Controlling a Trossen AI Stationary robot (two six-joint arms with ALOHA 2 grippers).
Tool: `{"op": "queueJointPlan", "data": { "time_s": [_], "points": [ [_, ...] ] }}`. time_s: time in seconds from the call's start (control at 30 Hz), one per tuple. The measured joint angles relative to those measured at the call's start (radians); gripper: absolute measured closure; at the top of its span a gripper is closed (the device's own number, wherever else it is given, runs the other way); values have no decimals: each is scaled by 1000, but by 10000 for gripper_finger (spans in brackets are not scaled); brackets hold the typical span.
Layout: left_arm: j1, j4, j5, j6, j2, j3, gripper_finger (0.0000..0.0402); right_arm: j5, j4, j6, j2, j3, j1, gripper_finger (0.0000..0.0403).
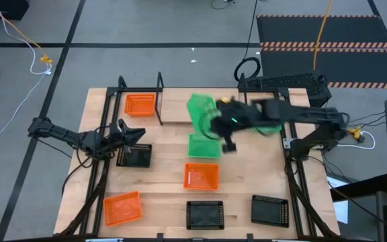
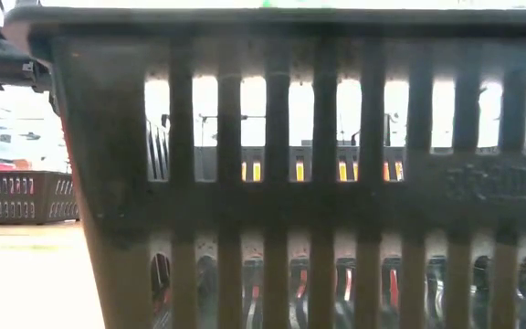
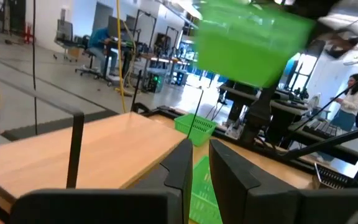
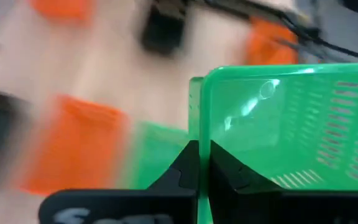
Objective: Stack baskets on shelf by color
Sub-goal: Put the bottom right green bin on the shelf
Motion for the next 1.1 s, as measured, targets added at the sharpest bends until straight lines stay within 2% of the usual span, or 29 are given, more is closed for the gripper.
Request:
{"op": "queueJointPlan", "data": {
  "time_s": [0.07, 0.17, 0.27, 0.4, 0.7, 0.9, 1.1],
  "points": [
    [0, -1, 0, 2, 0, 0, 346, 39, -69, -67, 64, 36, -74, 400],
    [0, -15, 0, 1, 0, 0, 346, 27, -104, -104, 122, 31, -186, 399],
    [0, -70, 0, -18, 0, 0, 346, 19, -117, -112, 144, -21, -282, 399],
    [0, -120, 0, -67, 0, 0, 346, 12, -122, -162, 143, -137, -353, 398],
    [0, -125, 0, -103, 0, 0, 346, 15, 32, -215, 136, -378, -383, 397],
    [0, -116, 0, -104, 0, 0, 346, 15, 145, -194, 135, -408, -386, 397],
    [0, -117, 0, -99, 0, 0, 346, 15, 110, -107, 135, -409, -401, 397]
  ]
}}
